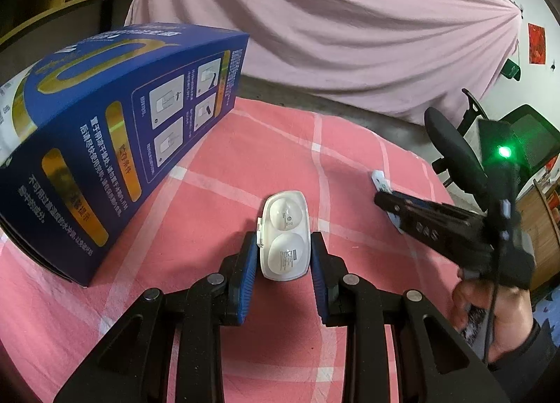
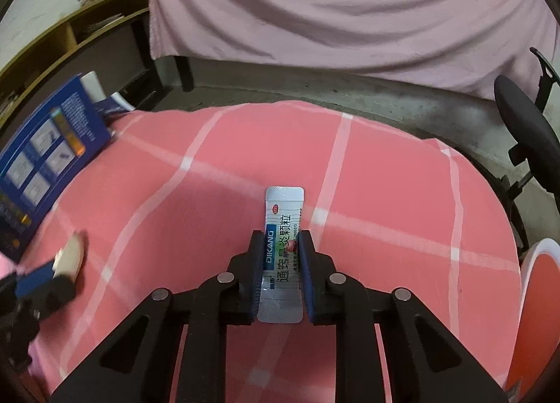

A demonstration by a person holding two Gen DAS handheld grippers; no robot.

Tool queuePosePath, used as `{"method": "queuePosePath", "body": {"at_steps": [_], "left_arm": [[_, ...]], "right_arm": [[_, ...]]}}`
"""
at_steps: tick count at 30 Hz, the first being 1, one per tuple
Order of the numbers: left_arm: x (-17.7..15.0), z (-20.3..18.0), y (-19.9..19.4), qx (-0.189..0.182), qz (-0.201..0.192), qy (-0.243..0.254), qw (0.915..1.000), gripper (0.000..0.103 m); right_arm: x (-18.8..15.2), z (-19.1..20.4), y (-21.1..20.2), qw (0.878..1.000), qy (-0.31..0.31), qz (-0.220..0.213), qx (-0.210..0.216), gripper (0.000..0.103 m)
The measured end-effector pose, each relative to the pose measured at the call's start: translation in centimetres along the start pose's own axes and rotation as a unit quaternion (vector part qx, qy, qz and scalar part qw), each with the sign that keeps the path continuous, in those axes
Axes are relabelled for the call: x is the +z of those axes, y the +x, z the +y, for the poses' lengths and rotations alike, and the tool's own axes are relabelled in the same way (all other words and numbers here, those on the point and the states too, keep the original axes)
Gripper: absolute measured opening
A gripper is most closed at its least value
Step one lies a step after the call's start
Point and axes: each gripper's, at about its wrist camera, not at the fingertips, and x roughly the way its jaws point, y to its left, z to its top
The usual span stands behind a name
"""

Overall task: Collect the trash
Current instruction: 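Carry case and sachet over the bucket and open both tools to drop them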

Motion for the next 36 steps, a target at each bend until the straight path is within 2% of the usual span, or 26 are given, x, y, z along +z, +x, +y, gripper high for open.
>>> {"method": "queuePosePath", "body": {"at_steps": [8,14,16,21,24,29,36], "left_arm": [[-0.7,-2.1,0.3,0.010,0.006,0.034,0.9994,0.025],[-1.8,-3.6,-0.3,0.013,-0.010,0.041,0.9990,0.025],[-2.1,-3.9,-0.8,0.014,-0.027,0.046,0.9985,0.025],[-3.0,-5.4,-2.9,0.004,-0.097,0.056,0.9937,0.025],[-3.4,-6.5,-3.6,0.001,-0.132,0.067,0.9889,0.025],[-3.9,-9.1,-5.0,-0.017,-0.193,0.105,0.9754,0.025],[-4.2,-12.8,-6.6,-0.032,-0.255,0.144,0.9556,0.025]], "right_arm": [[-3.9,-0.5,-3.6,0.999,-0.006,-0.015,0.039,0.017],[-5.4,-1.3,-5.8,0.997,0.003,-0.045,0.070,0.017],[-5.6,-1.6,-6.7,0.995,0.007,-0.065,0.073,0.017],[-6.1,-2.0,-8.6,0.989,0.017,-0.117,0.092,0.017],[-6.7,-3.0,-10.4,0.978,0.032,-0.172,0.115,0.017],[-7.3,-5.0,-12.8,0.955,0.060,-0.252,0.147,0.017],[-9.1,-5.8,-17.3,0.927,0.046,-0.350,0.125,0.017]]}}
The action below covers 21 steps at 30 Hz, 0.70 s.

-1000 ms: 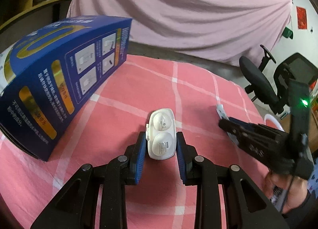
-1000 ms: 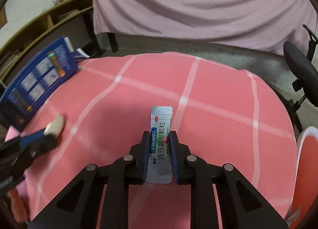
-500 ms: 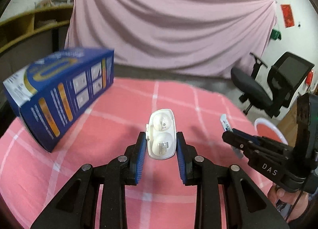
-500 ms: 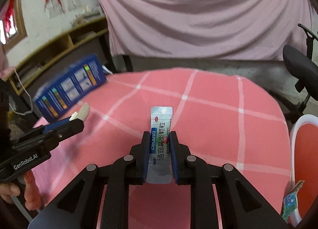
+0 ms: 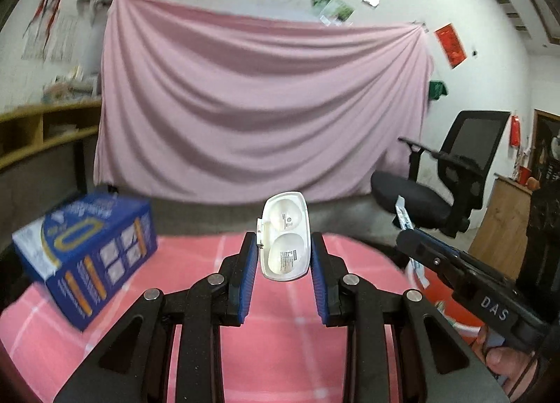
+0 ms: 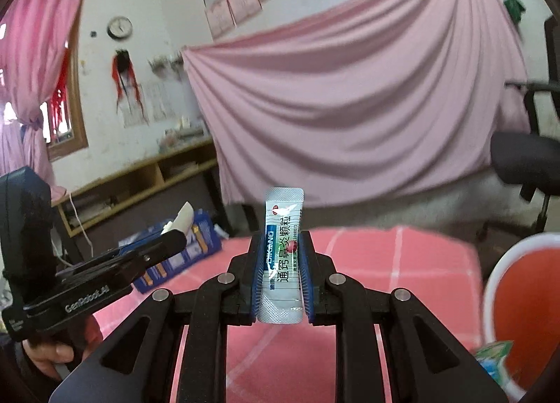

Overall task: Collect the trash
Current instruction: 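Carry case and sachet over the bucket and open both tools to drop them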

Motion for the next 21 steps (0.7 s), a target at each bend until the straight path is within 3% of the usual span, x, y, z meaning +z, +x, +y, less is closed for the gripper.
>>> {"method": "queuePosePath", "body": {"at_steps": [6,11,21], "left_arm": [[0.9,-3.8,-1.0,-0.006,-0.059,0.046,0.9972,0.025],[1.4,-7.1,-0.8,-0.038,-0.075,0.060,0.9946,0.025],[1.9,-14.8,-1.3,-0.086,-0.104,0.115,0.9841,0.025]], "right_arm": [[1.1,-0.7,-3.9,0.994,-0.031,-0.087,-0.060,0.017],[1.6,-1.9,-6.4,0.986,-0.040,-0.135,-0.089,0.017],[1.8,-5.1,-11.3,0.971,-0.048,-0.184,-0.143,0.019]]}}
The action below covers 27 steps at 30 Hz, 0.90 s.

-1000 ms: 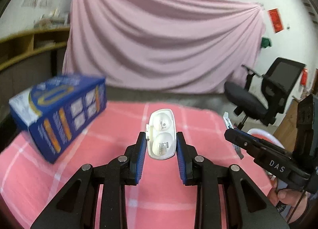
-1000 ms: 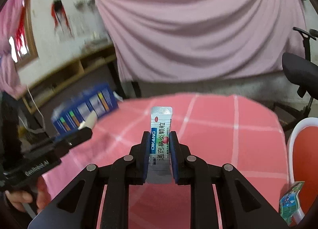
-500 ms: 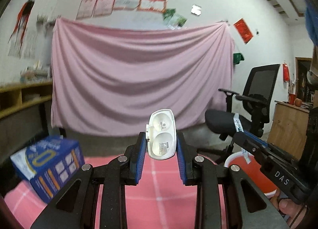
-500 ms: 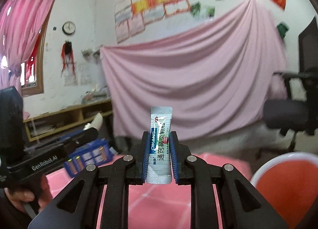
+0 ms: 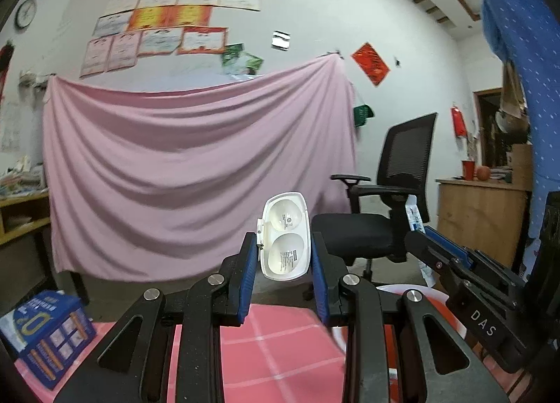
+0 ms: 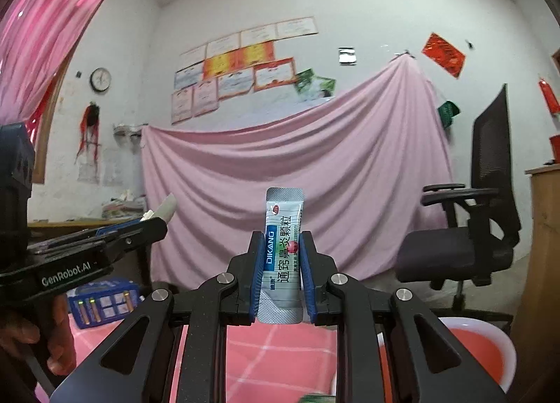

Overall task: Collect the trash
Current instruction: 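Carry case and sachet over the bucket and open both tools to drop them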

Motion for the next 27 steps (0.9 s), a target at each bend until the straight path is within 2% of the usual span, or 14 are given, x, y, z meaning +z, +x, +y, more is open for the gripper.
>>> {"method": "queuePosePath", "body": {"at_steps": [8,13,21,27], "left_arm": [[0.1,-4.7,2.7,-0.025,0.016,0.025,0.9993,0.025],[-0.3,-7.0,4.5,-0.041,0.024,0.034,0.9983,0.025],[-1.1,-8.7,7.2,-0.060,0.050,0.031,0.9964,0.025],[-1.9,-9.0,8.7,-0.077,0.075,0.026,0.9939,0.025]], "right_arm": [[0.6,-3.5,-1.1,0.998,0.040,-0.009,-0.037,0.019],[0.4,-5.6,-1.3,0.996,0.060,0.006,-0.067,0.019],[0.1,-7.4,-1.5,0.993,0.072,0.024,-0.090,0.019],[-0.5,-8.5,-0.8,0.989,0.085,0.058,-0.107,0.019]]}}
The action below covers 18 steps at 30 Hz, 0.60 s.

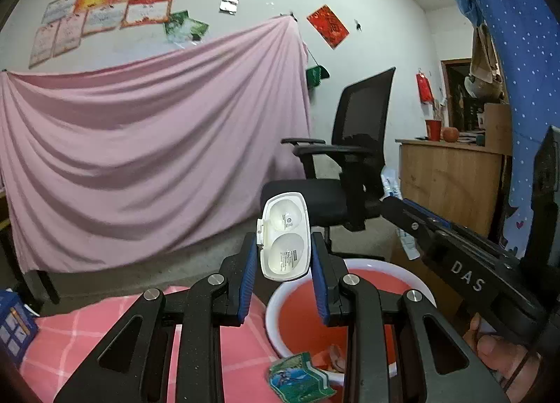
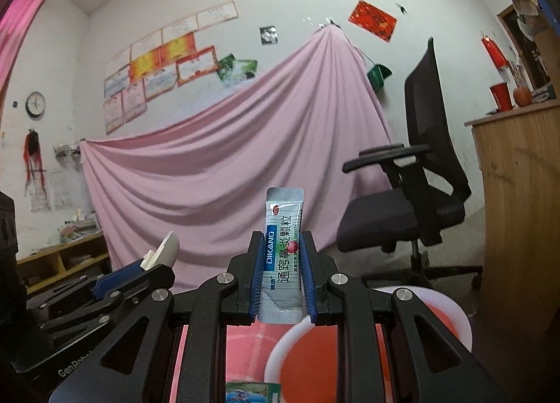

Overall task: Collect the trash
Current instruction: 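Carry case and sachet over the bucket and open both tools to drop them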

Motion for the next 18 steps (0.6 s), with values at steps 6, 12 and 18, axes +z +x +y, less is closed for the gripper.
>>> {"method": "queuePosePath", "body": {"at_steps": [6,12,18], "left_arm": [[-0.3,0.4,2.0,-0.032,0.037,-0.016,0.9987,0.025],[-0.2,0.7,4.4,-0.049,0.092,-0.037,0.9939,0.025],[-0.1,1.0,6.1,-0.065,0.135,-0.052,0.9874,0.025]], "right_arm": [[-0.5,-1.2,1.1,0.999,0.017,0.040,-0.020,0.019],[-1.0,-2.2,1.8,0.996,0.034,0.072,-0.030,0.020],[-1.5,-3.2,2.6,0.993,0.048,0.102,-0.042,0.020]]}}
